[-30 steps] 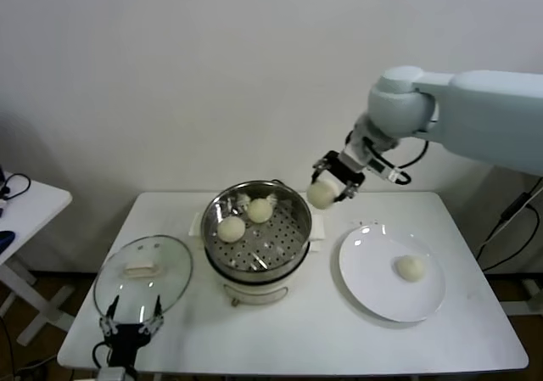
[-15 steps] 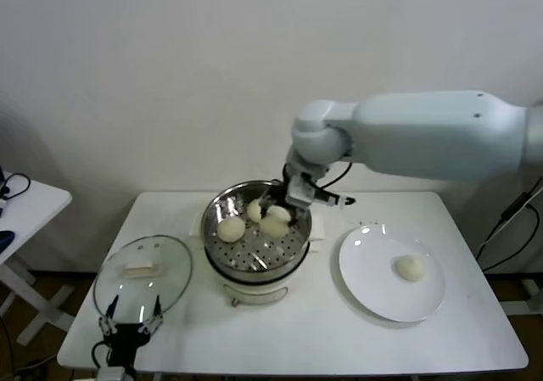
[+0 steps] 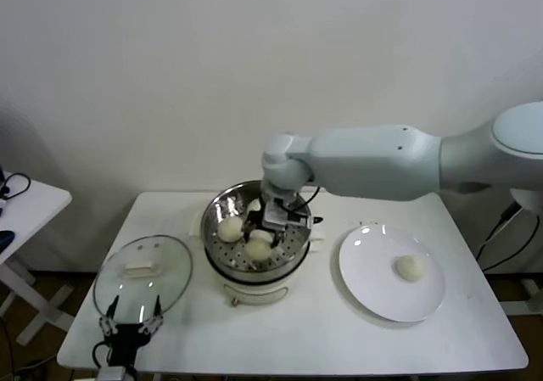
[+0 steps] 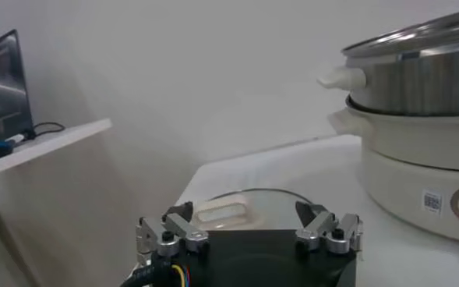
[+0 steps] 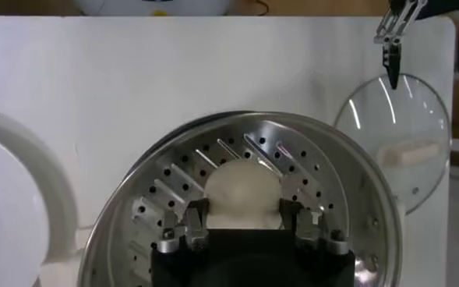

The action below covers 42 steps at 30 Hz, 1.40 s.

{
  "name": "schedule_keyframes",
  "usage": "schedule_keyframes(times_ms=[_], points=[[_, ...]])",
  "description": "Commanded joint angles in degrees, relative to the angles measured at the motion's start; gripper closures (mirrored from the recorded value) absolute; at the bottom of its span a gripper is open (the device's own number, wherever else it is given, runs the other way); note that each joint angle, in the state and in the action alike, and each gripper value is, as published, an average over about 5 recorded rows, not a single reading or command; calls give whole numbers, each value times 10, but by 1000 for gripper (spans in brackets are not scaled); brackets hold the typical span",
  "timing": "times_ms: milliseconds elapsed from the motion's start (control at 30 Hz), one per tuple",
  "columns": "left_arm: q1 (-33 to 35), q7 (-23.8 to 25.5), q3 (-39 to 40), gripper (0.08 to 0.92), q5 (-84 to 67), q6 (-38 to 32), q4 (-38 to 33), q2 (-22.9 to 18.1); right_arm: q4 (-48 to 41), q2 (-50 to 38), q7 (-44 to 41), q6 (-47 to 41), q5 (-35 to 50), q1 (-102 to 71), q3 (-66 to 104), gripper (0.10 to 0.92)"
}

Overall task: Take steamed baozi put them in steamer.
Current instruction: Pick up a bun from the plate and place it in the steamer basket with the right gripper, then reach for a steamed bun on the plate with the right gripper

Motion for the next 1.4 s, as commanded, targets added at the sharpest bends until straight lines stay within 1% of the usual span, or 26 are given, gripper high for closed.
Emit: schedule_keyframes(times_ms=[33,200,267,433,600,733,900,1000,1167,1267,1400], points=[[0,0,0,177,0,1,0,0,-26,20,2,8,-15,-36,3,404],[0,0,-1,177,0,1,-2,0,-32,24,3,13,-11,-37,5,387],[1,0,-1,177,0,1,-2,0,-35,24,4,18,-6,-35,7,354],[1,0,-1,177,0,1,-4,0,-32,16,-4,32,14,-15,10,231],[1,0,-1,177,-1,1,-5,0,-24,-19,-29,41,45,30,10,204],[1,0,0,177,-1,1,-6,0,-23,-72,-69,12,117,88,-20,203],[2,0,0,177,-2,0,-7,2,-9,-171,-111,-92,255,164,-106,203],[0,0,1,177,-2,0,-5,3,2,-237,-123,-150,300,190,-152,203],[-3,0,4,177,-2,0,-2,3,-5,-321,-116,-212,291,175,-199,203],[-2,0,6,177,-2,0,-2,2,-14,-362,-108,-236,257,139,-201,203],[-1,0,6,177,-1,-1,1,1,-26,-395,-96,-258,197,79,-178,203]])
